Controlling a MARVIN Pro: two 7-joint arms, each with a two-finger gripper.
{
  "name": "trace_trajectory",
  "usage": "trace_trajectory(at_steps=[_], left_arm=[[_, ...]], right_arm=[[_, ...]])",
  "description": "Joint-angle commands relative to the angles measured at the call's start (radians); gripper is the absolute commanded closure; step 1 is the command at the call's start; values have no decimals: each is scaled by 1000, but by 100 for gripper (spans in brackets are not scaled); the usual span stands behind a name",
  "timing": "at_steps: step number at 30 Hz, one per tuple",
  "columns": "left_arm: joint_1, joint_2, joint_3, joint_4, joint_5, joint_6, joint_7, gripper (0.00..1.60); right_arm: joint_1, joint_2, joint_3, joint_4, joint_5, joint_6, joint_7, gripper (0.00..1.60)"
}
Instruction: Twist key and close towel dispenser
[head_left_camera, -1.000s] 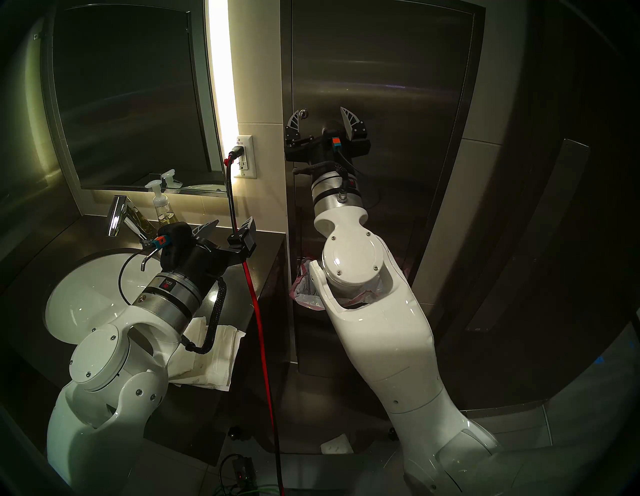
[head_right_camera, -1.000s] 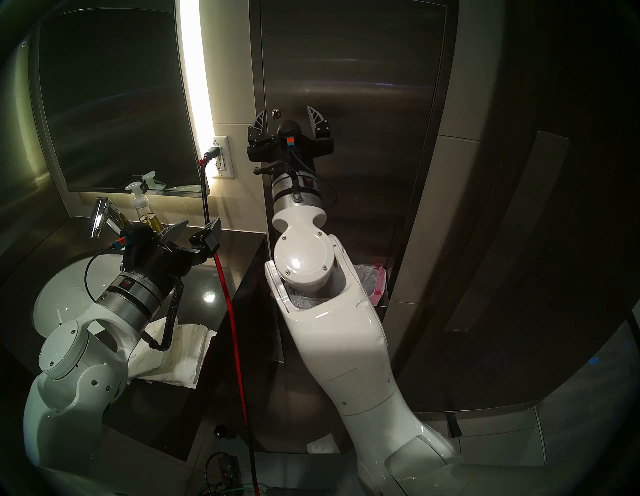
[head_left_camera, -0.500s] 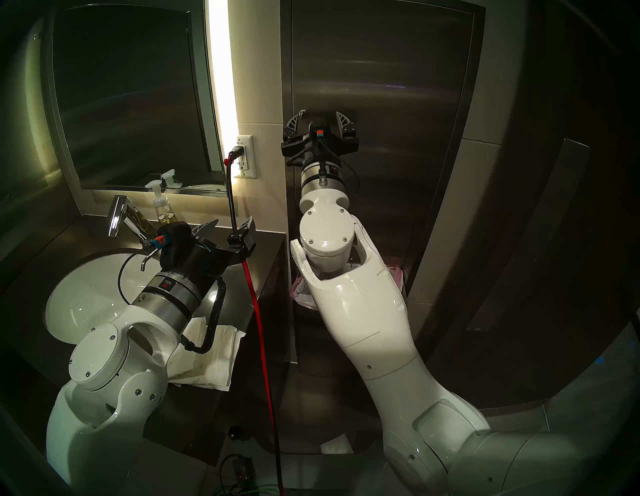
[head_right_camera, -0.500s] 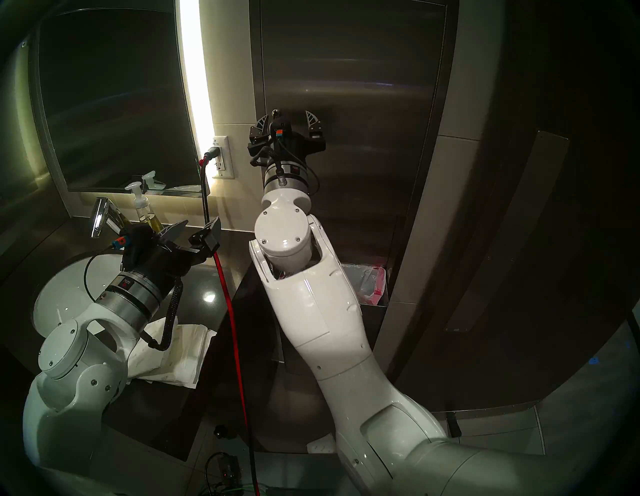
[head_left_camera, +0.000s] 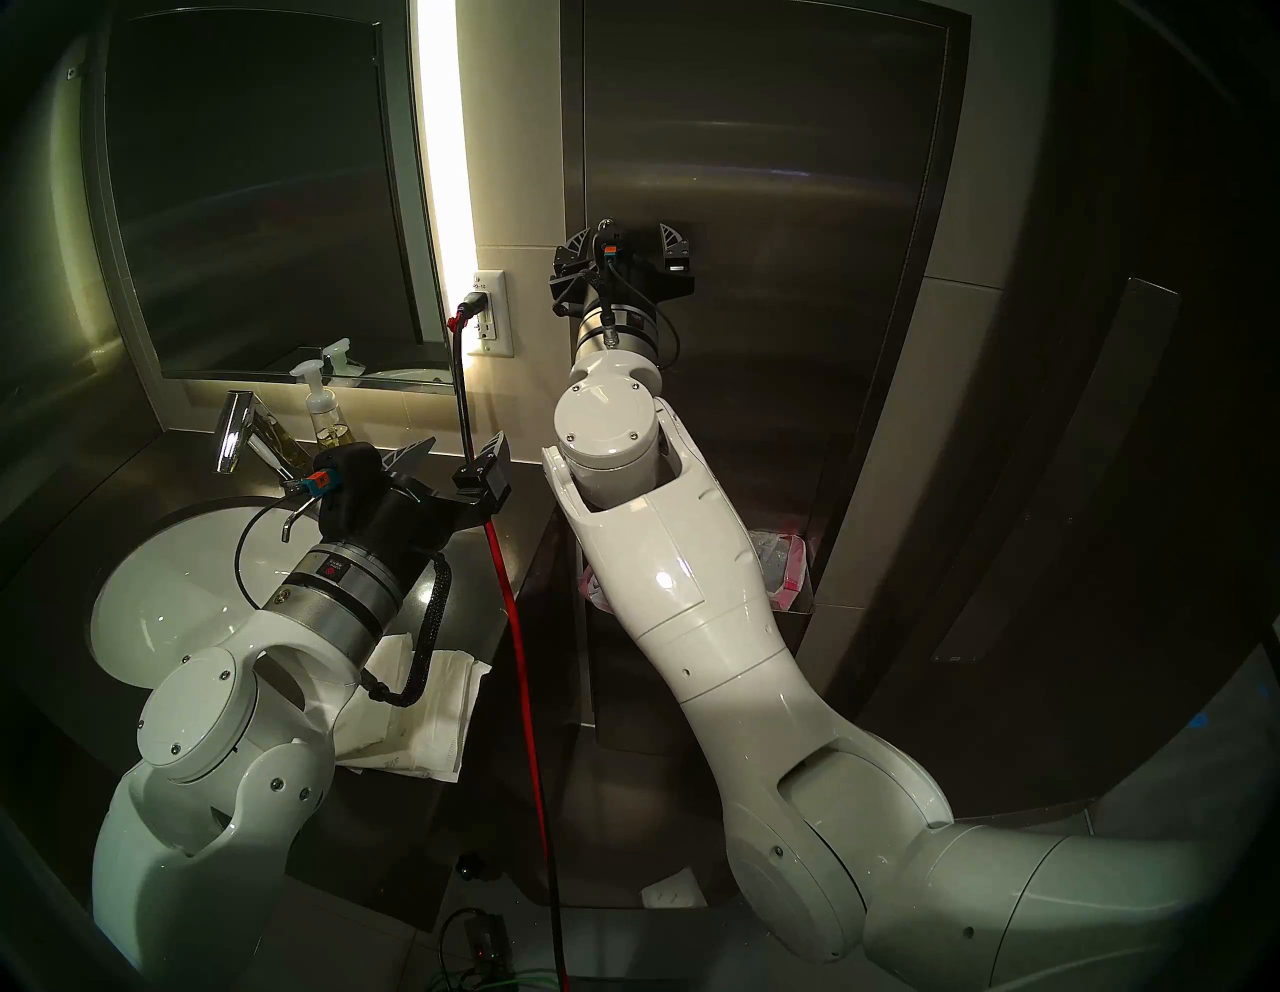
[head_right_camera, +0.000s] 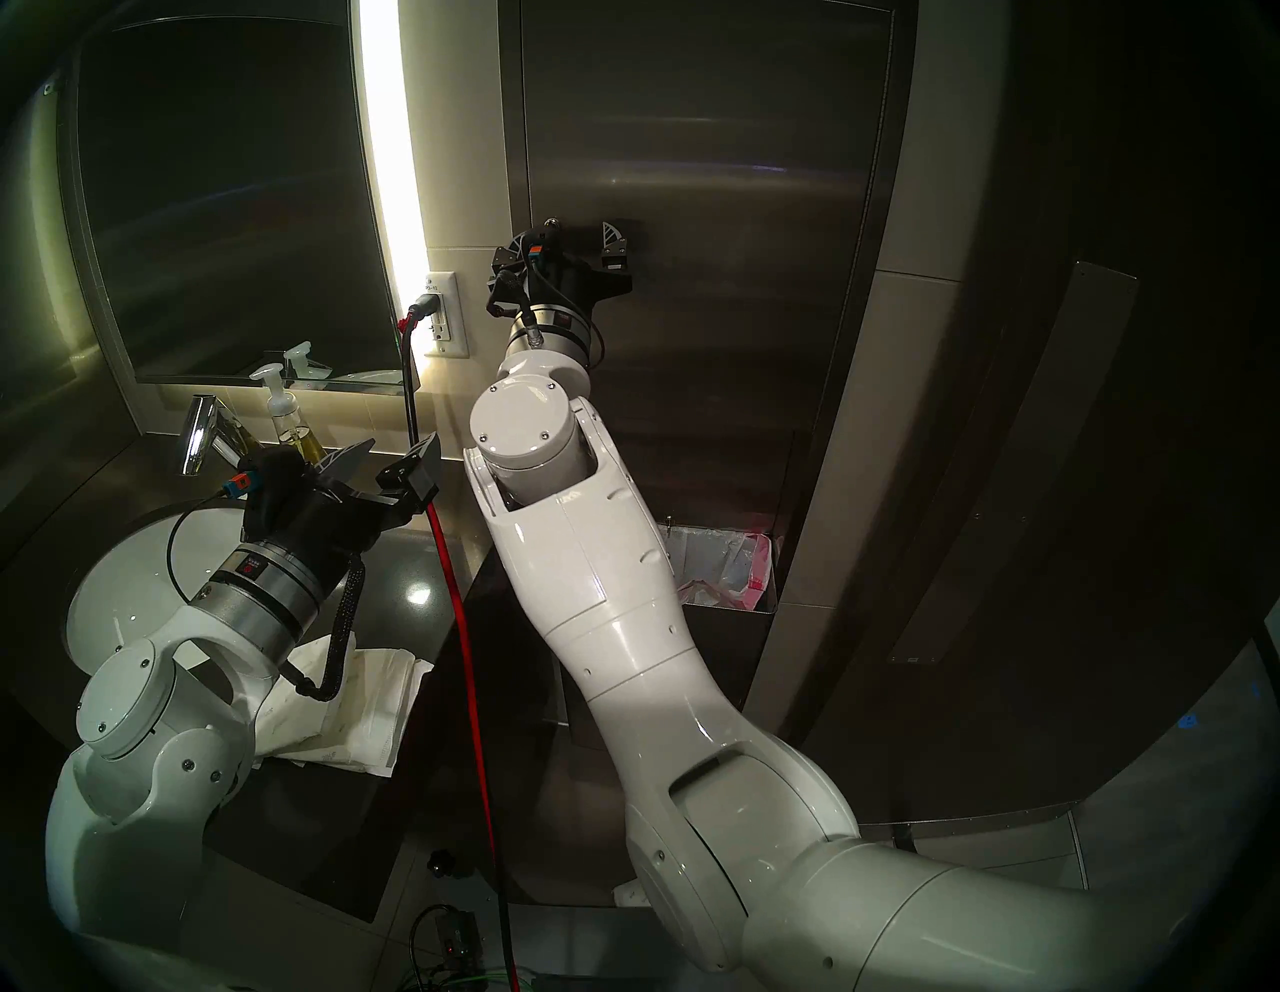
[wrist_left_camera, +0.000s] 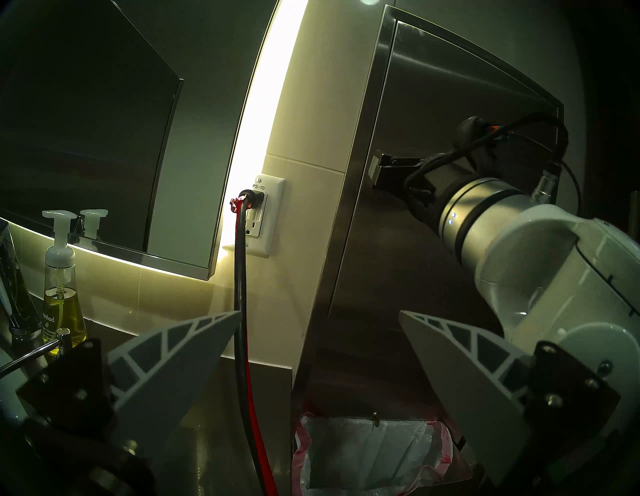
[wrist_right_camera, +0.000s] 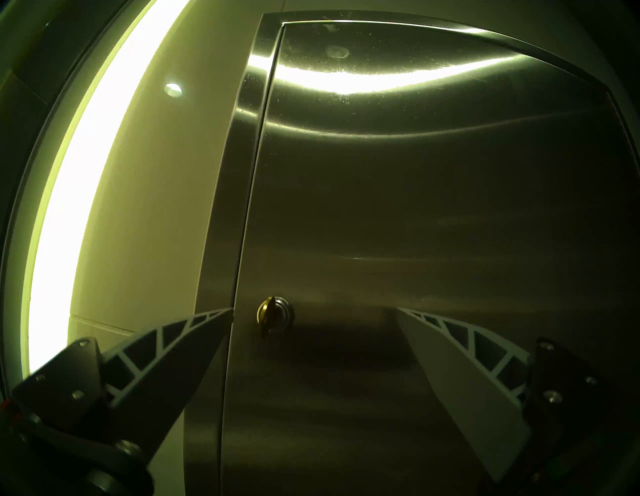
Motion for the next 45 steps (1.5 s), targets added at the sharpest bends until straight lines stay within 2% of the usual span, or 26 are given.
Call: trace_trajectory(at_steps=[1,6,14,32,33,34,35,36,37,45], left_arm=[[2,-4,-3,-12,4,-13,-1,0],[3,-7,-2,-12,8,-16,-3,0],[4,-12,-2,-12,14,-18,-5,0],[6,-22,-2,-12,23,-18,-12,0],[6,-23,-2,-12,23,-18,-12,0],[6,-23,-2,-12,24,-18,-13,0],[6,-24,-2,-12,24,-18,-13,0],[6,-24,-2,-12,24,-17,-13,0],[6,-25,-2,-12,25,-17,-14,0],[6,-28,-2,-12,28,-17,-16,0]], right_arm=[[58,-34,-2,22,-19,-38,-47,0],[25,-38,0,21,-23,-44,-80,0],[-10,-9,-28,9,-11,-46,-113,0],[-6,-8,-21,16,-6,-56,-127,0],[-6,-8,-20,16,-6,-56,-127,10],[-8,-7,-19,17,-5,-57,-127,46],[-9,-7,-18,17,-5,-58,-127,102],[-10,-7,-18,17,-5,-58,-127,139],[-11,-8,-16,17,-4,-58,-127,160],[-17,-8,-17,15,9,-57,-129,160]])
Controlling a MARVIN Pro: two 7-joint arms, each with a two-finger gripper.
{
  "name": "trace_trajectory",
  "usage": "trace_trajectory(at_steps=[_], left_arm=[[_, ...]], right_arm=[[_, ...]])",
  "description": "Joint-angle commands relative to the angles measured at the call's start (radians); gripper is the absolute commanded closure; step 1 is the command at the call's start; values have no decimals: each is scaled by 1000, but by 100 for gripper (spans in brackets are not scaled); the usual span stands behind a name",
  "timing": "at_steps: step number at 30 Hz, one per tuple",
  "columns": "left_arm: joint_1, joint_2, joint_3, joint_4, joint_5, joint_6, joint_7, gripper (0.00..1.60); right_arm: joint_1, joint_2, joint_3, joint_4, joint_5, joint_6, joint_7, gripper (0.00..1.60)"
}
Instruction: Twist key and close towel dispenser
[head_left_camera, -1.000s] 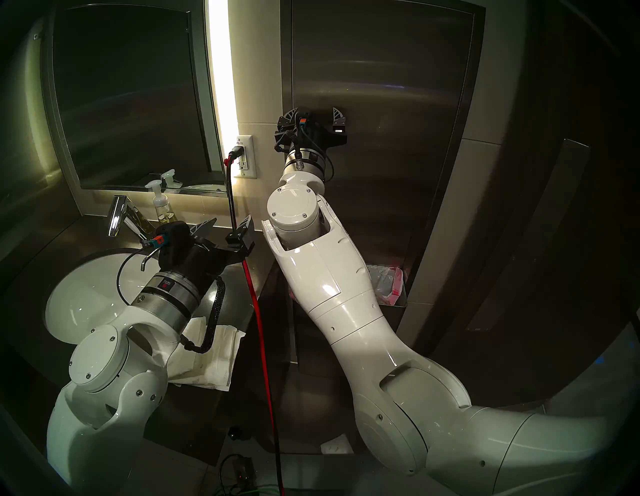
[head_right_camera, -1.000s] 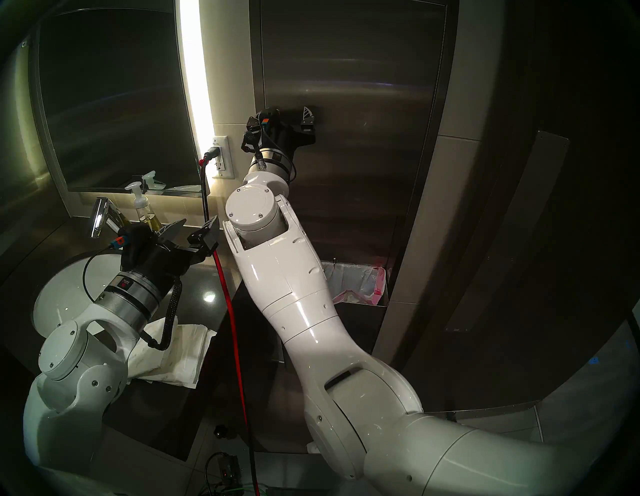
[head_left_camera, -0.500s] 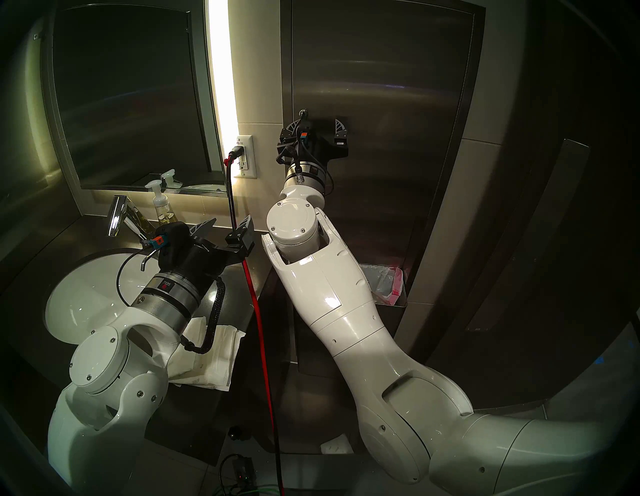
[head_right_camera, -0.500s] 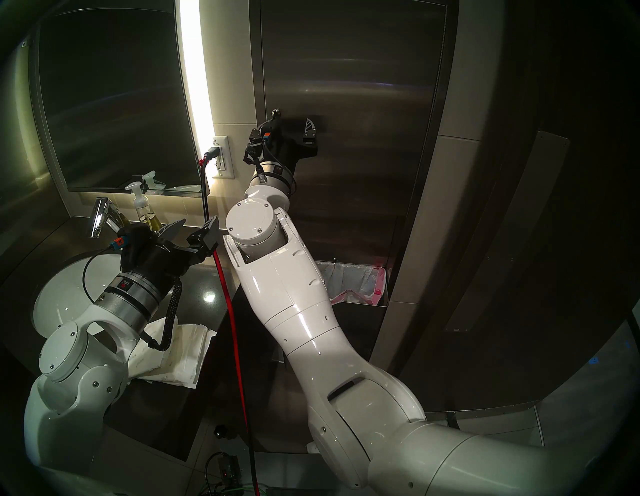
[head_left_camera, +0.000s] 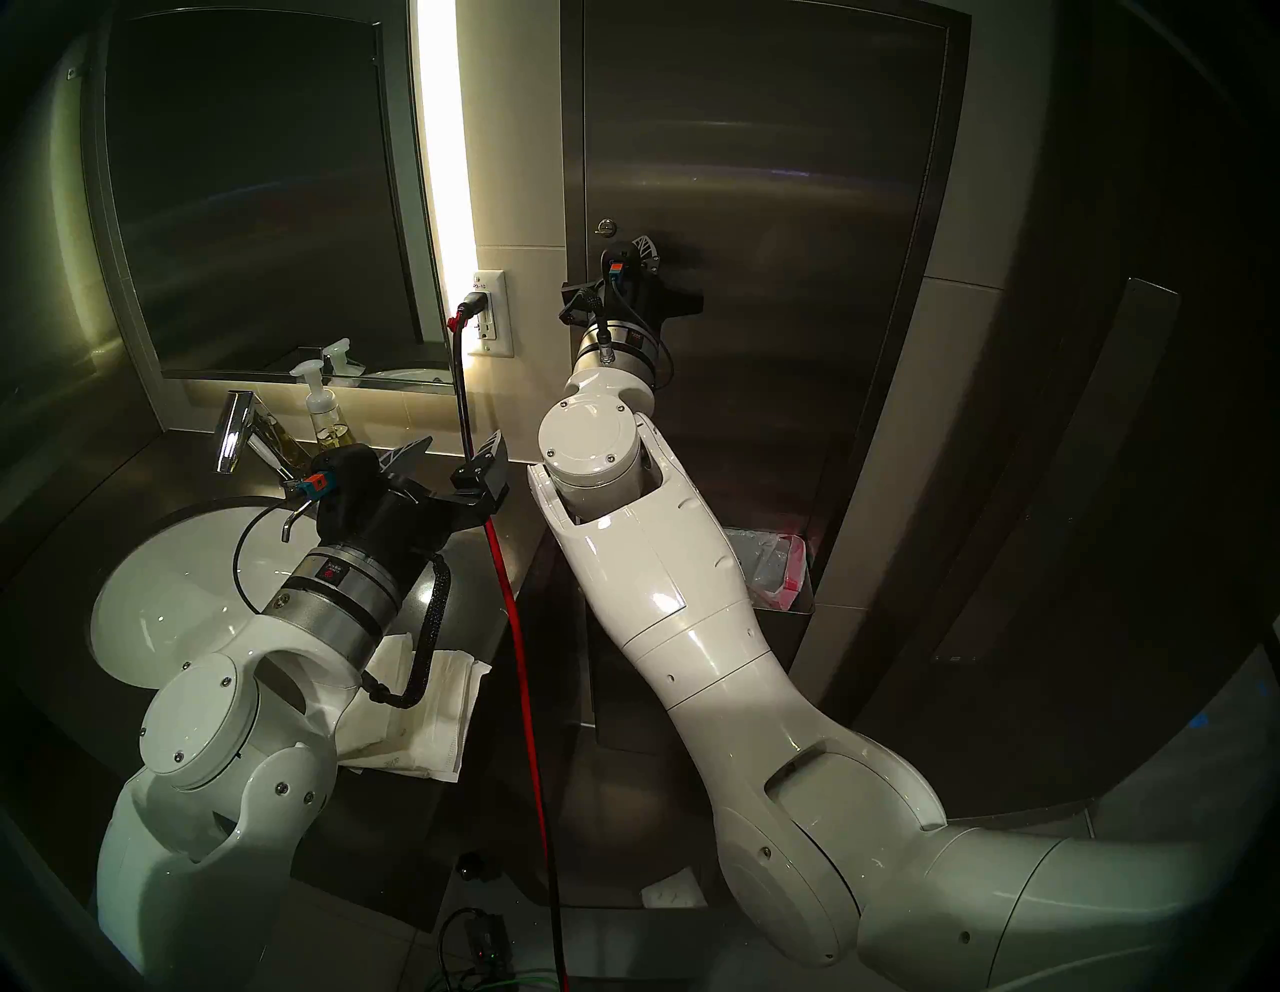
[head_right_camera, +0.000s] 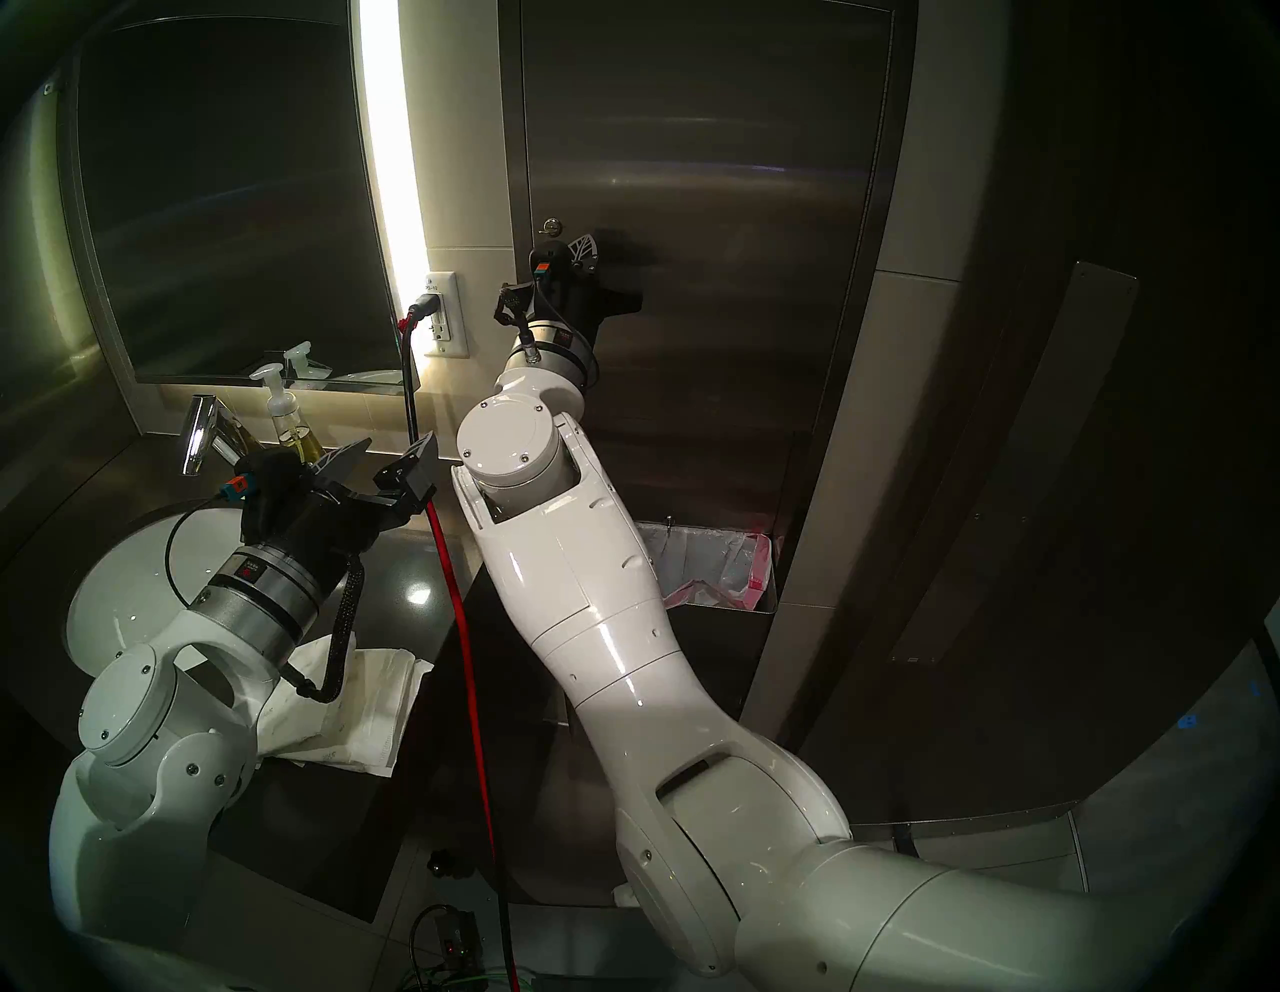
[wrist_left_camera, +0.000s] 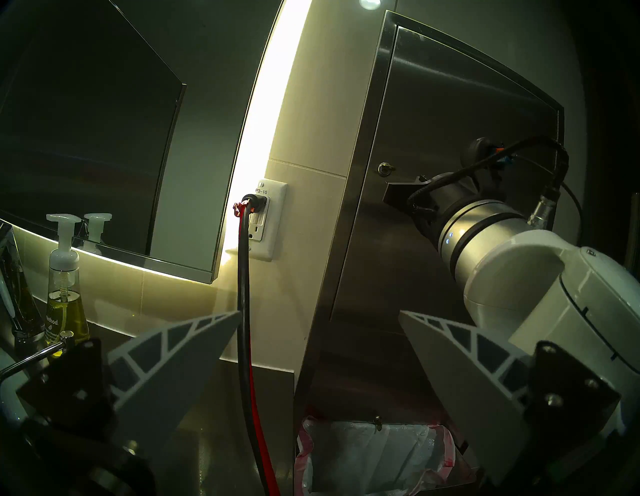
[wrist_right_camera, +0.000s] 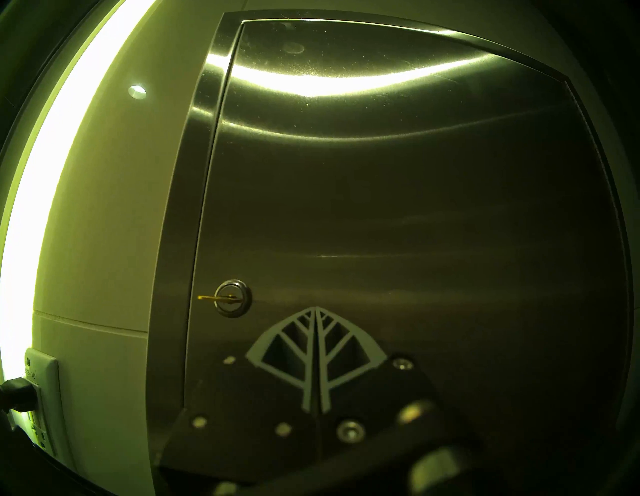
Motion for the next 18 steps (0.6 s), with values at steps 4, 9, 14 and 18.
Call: trace_trajectory(at_steps=[4,9,14,18], left_arm=[[-1,-3,-3,-12,1,-7,-4,0],[-1,-5,-3,-12,3,-6,-6,0],[-2,-7,-3,-12,4,-5,-7,0],[-2,-9,-3,-12,5,-4,-7,0]], right_arm=[[0,8,-20,-21,25,-2,-4,127],[-44,55,-69,-79,23,-33,-34,0],[-98,109,-103,-148,29,-39,-49,0],[-153,157,-115,-219,27,-45,-59,0]])
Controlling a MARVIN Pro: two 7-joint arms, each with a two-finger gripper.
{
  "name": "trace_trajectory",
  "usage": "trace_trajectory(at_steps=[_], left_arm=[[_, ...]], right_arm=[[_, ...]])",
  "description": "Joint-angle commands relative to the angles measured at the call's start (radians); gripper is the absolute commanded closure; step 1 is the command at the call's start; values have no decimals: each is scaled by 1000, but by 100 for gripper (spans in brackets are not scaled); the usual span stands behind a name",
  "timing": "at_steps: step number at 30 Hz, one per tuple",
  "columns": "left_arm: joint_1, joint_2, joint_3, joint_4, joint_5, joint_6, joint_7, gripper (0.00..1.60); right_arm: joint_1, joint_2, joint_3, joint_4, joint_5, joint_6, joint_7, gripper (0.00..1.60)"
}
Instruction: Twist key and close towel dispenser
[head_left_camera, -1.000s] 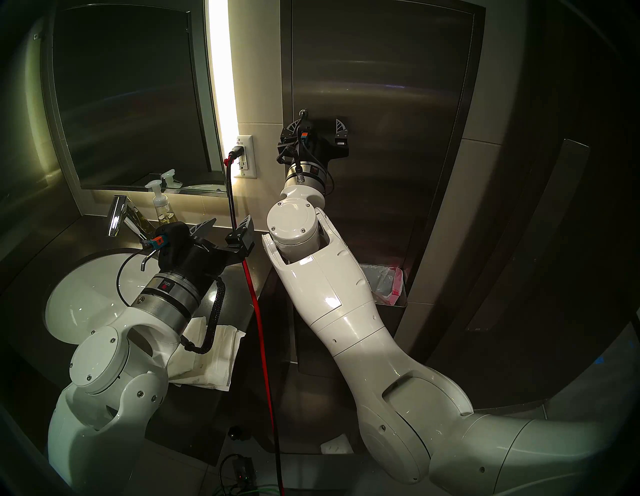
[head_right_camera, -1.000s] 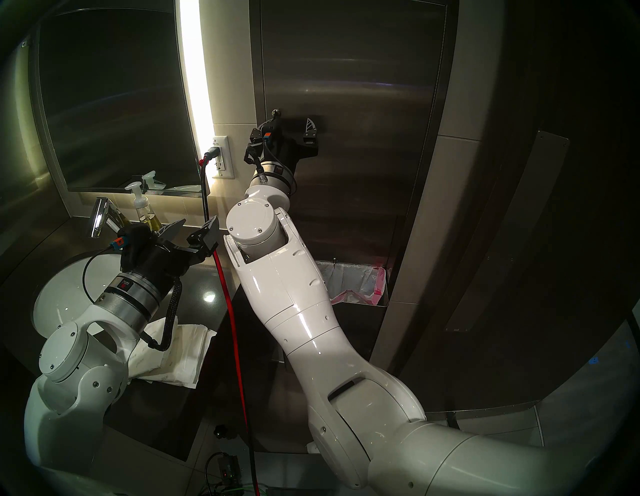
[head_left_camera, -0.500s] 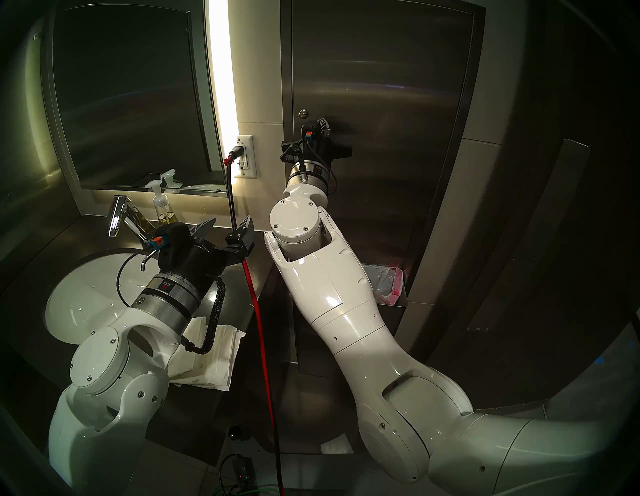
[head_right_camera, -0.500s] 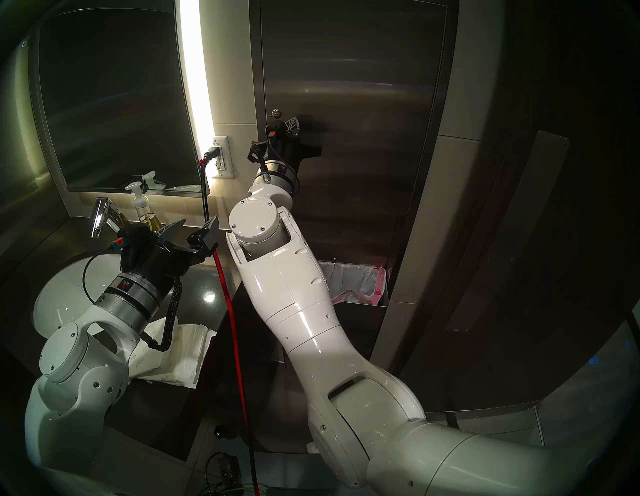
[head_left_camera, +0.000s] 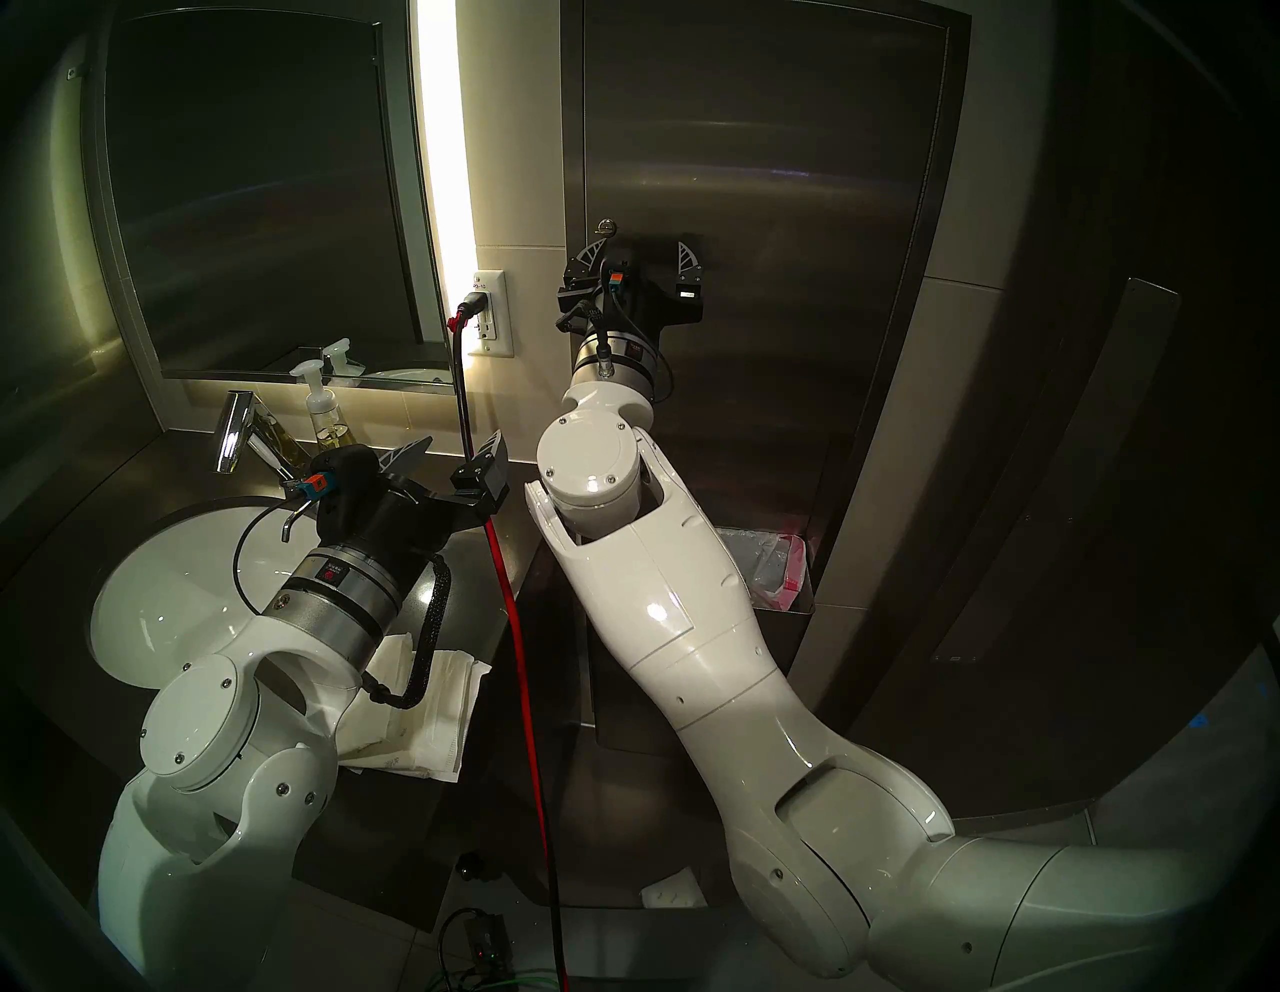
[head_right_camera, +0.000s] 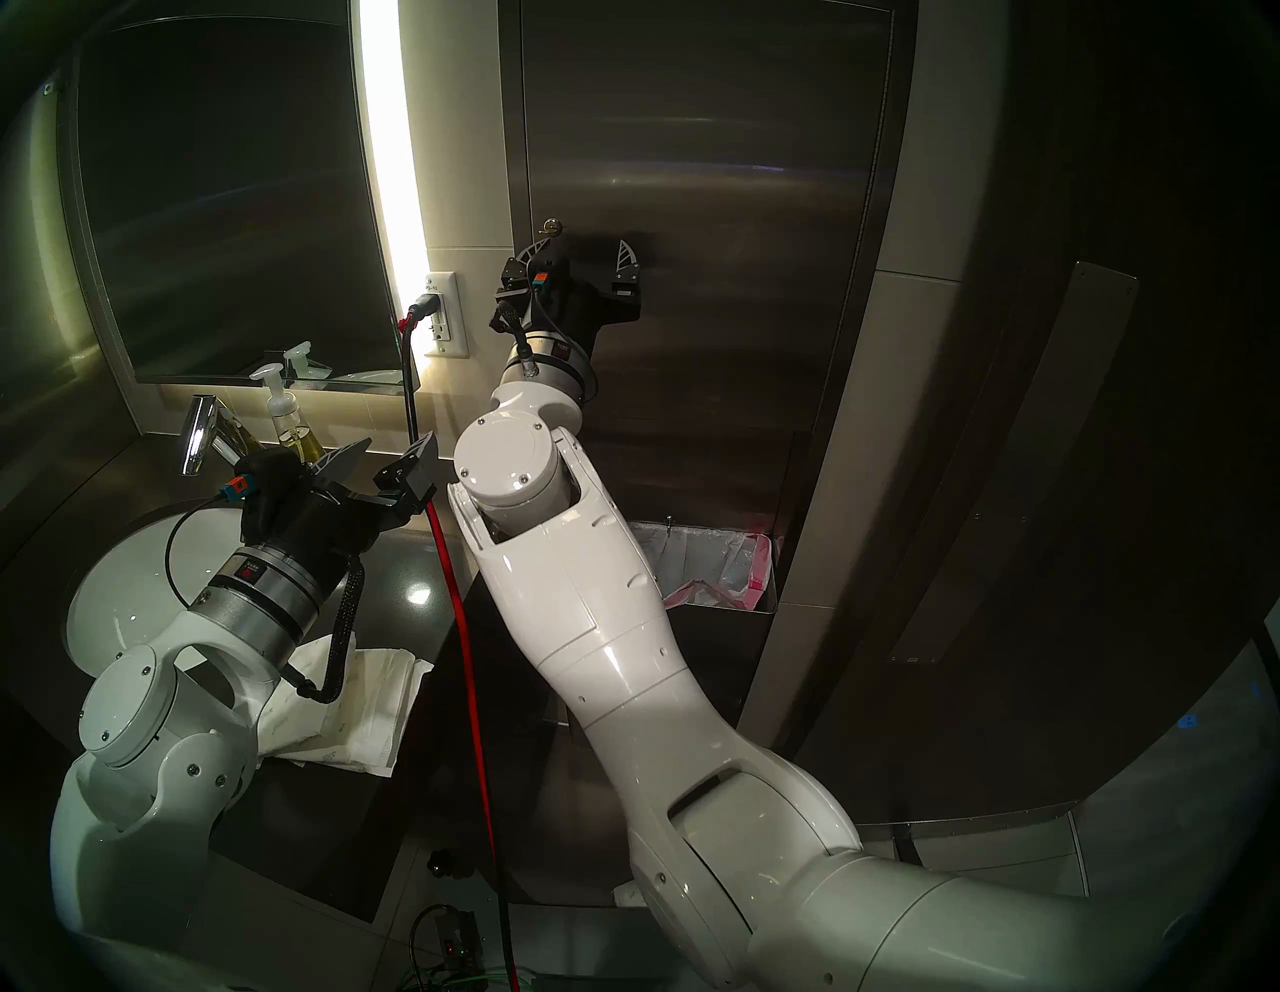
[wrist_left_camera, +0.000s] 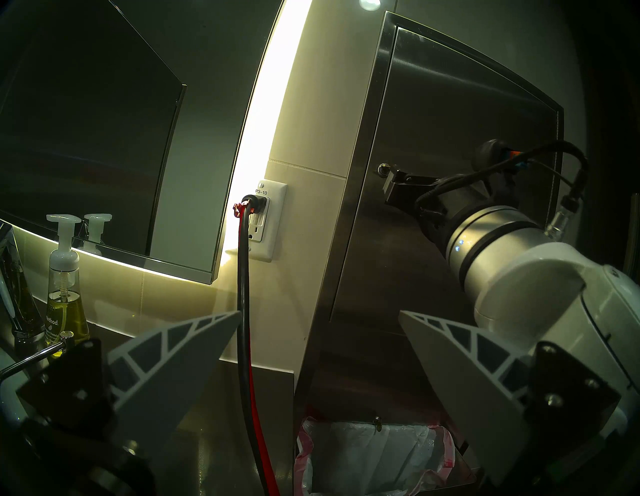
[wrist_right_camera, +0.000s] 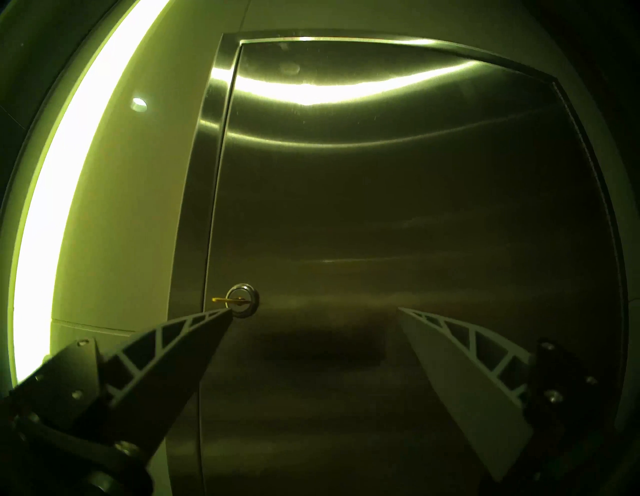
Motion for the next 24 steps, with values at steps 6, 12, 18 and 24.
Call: trace_trajectory(at_steps=[6,12,18,24], left_arm=[[-2,-3,-2,-12,1,-4,-3,0],[-2,-5,-2,-12,3,-3,-4,0],[-2,-7,-2,-12,5,-3,-5,0],[-2,-9,-3,-12,6,-3,-7,0]], right_arm=[[-165,149,-16,-196,-43,-46,-44,0],[-233,209,-11,-270,-61,-83,-69,0],[-320,280,-5,-360,-62,-108,-66,0],[-400,354,6,-442,-63,-119,-61,0]])
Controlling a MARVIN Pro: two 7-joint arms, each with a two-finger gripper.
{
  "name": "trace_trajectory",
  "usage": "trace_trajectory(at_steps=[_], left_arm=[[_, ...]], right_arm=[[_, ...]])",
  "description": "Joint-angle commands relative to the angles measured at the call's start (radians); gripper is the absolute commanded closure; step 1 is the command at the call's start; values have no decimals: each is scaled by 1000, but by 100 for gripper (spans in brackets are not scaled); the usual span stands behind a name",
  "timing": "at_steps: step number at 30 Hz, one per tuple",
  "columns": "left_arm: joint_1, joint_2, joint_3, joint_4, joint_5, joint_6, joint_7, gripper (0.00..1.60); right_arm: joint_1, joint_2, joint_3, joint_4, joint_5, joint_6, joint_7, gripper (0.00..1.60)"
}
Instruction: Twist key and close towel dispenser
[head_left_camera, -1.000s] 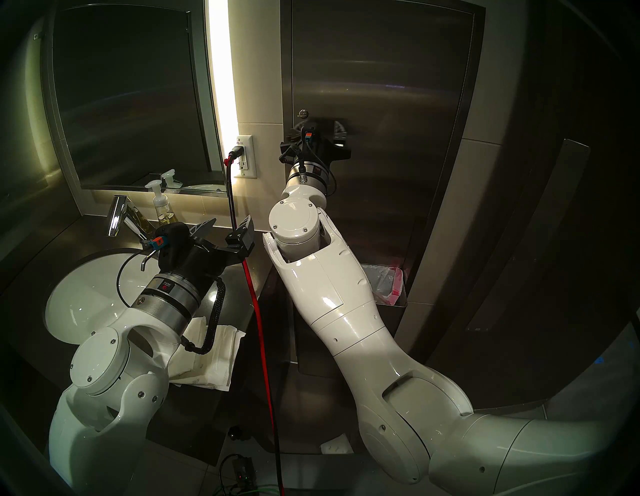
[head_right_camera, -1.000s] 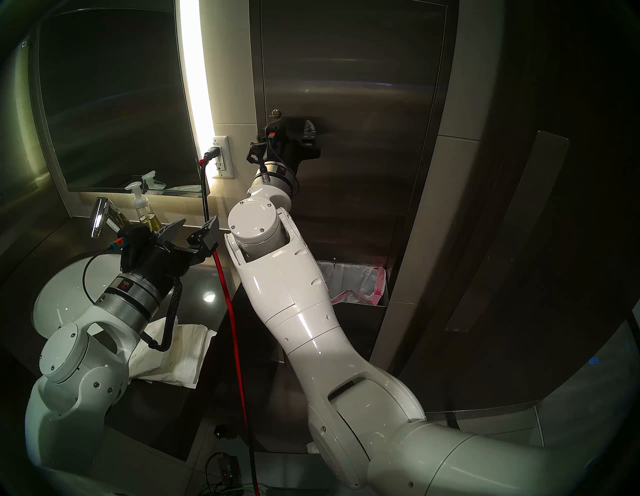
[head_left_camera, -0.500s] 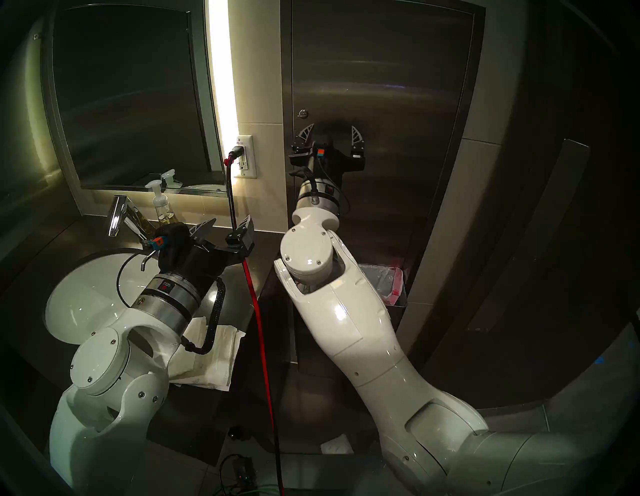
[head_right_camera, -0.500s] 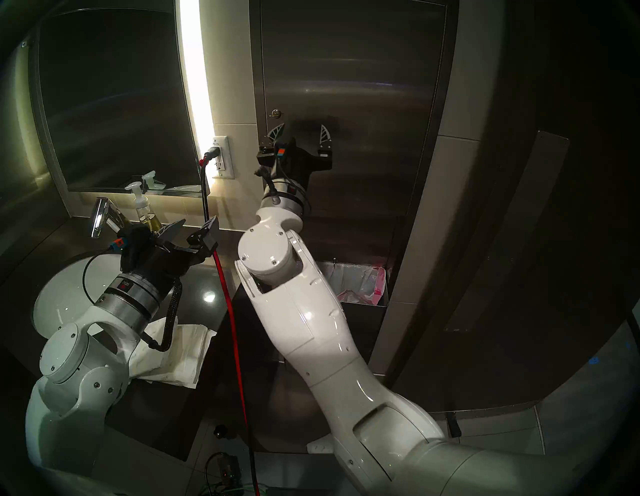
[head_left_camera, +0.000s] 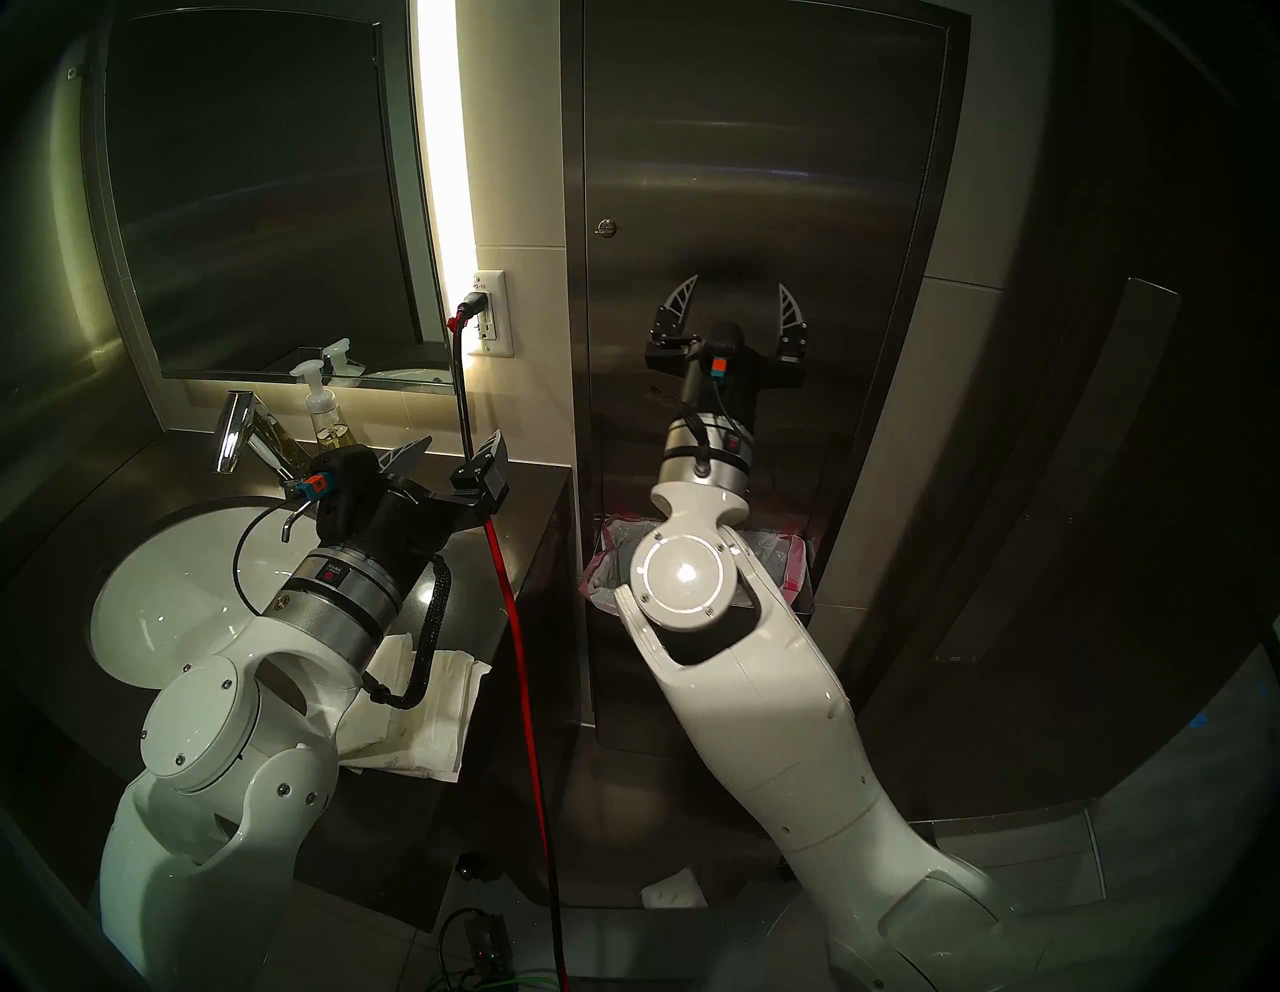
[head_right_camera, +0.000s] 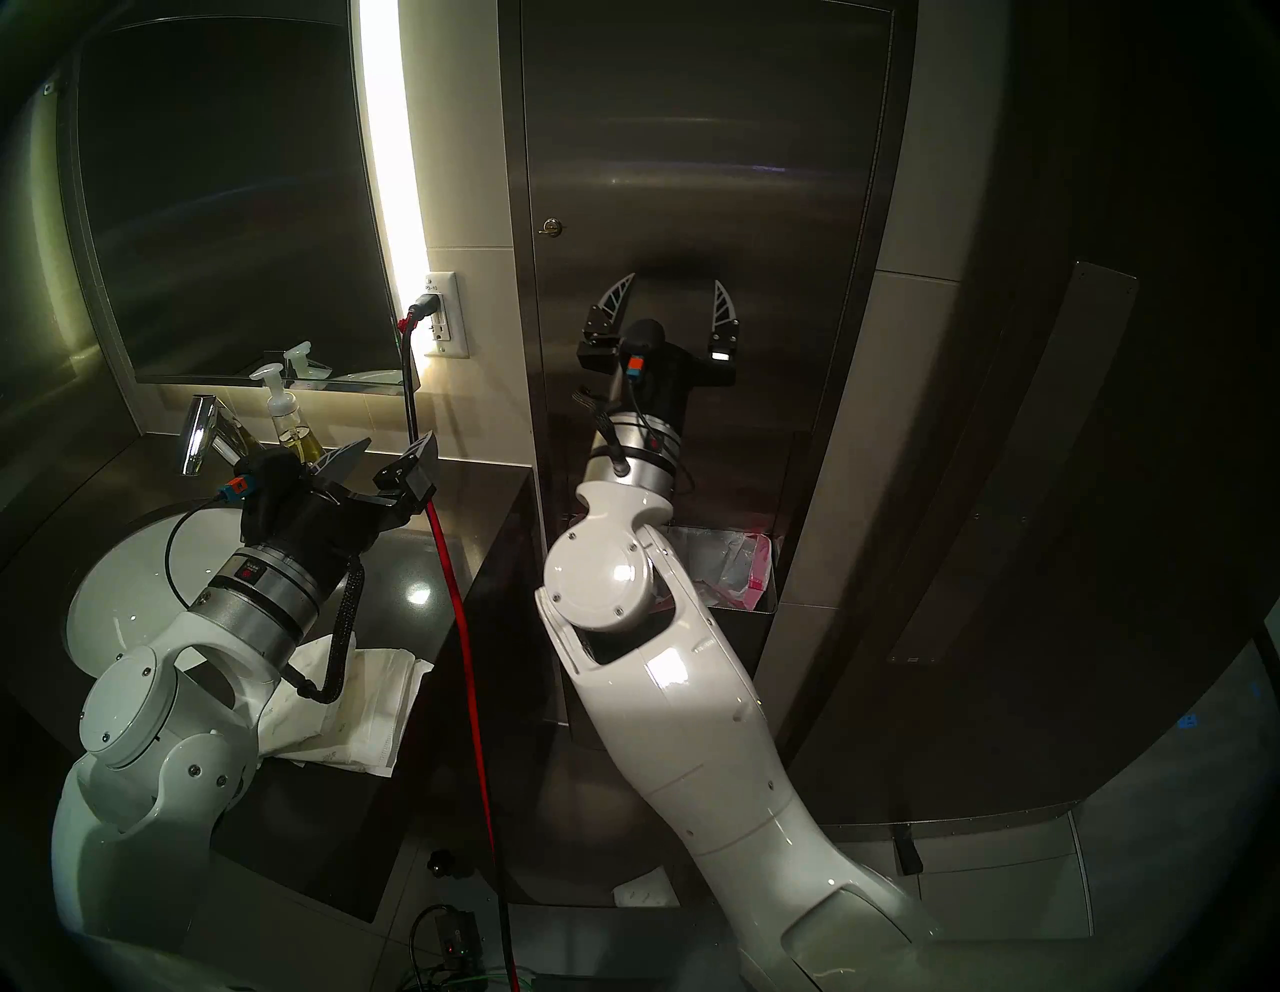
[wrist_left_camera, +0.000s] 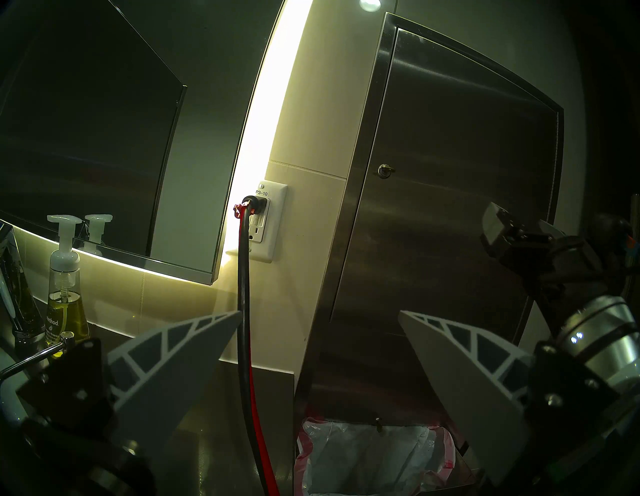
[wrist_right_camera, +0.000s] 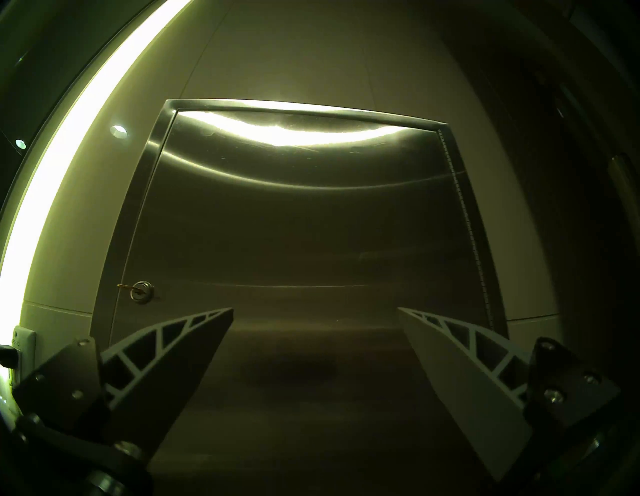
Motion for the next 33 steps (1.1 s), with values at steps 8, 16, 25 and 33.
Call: trace_trajectory(at_steps=[8,16,25,33], left_arm=[[-3,-3,-3,-12,1,-3,-4,0],[-2,-5,-3,-12,2,-2,-6,0],[-2,-8,-4,-12,4,-2,-9,0],[-2,-10,-4,-12,5,-1,-11,0]], right_arm=[[-215,197,19,-190,-2,-35,27,0],[-316,268,48,-243,14,-43,52,0],[-390,317,52,-310,34,-64,81,0],[-412,330,46,-344,42,-74,100,0]])
